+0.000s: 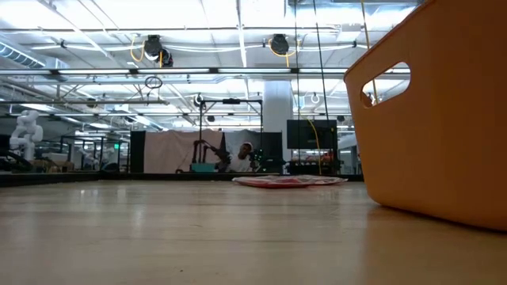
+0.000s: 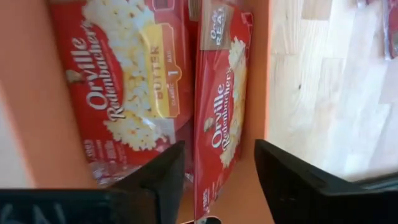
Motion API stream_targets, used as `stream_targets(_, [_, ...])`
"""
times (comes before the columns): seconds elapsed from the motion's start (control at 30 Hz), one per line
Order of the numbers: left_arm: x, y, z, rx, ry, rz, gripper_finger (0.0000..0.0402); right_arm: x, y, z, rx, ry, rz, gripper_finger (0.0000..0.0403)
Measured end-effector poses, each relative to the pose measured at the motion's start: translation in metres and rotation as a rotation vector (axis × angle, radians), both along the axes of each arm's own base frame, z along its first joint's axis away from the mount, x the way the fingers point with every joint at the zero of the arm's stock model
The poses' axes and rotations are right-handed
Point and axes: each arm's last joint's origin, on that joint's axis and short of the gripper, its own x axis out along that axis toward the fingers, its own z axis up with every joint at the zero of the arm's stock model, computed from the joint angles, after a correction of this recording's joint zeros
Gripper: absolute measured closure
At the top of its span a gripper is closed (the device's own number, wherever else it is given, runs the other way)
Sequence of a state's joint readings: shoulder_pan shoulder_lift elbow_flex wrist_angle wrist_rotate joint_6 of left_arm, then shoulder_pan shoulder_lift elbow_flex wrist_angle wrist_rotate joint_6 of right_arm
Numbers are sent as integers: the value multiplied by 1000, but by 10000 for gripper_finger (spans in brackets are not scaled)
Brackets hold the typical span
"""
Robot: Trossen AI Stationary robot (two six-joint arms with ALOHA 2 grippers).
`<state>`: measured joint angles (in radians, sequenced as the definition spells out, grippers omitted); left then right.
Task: Sort popcorn bags into baskets
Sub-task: Put the red popcorn bag into the orange bin
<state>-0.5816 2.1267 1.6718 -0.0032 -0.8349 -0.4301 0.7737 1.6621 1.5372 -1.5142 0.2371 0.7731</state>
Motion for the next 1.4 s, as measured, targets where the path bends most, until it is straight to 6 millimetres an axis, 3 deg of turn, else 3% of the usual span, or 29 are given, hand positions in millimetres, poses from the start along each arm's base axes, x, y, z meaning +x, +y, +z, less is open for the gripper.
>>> stream_targets(0.17, [0, 0, 0, 0, 0, 0, 158, -7, -6, 19, 71, -103, 4, 209])
stream_targets(0.3, [0, 0, 0, 5, 2, -1, 158, -7, -2, 22, 100, -221, 24, 238])
stream_targets(0.53, [0, 0, 0, 4, 2, -1, 158, -1, -4, -11, 52, -281, 18, 335])
stream_targets(0.77, [0, 0, 0, 7, 6, 0, 158, 9, 6, -46, 261, -281, 109, 398])
stream_targets(0.97, [0, 0, 0, 10, 9, -1, 158, 13, 9, -45, 314, -302, 148, 395])
stream_targets(1.1, [-1, 1, -1, 18, 18, 0, 158, 10, 5, -31, 325, -348, 152, 398])
stream_targets(1.3, [2, 6, -1, 19, 20, 14, 158, -6, -16, -18, 115, -433, 54, 402])
stream_targets(1.4, [4, 9, -1, 18, 19, 21, 158, -8, -21, -29, 93, -447, 20, 402])
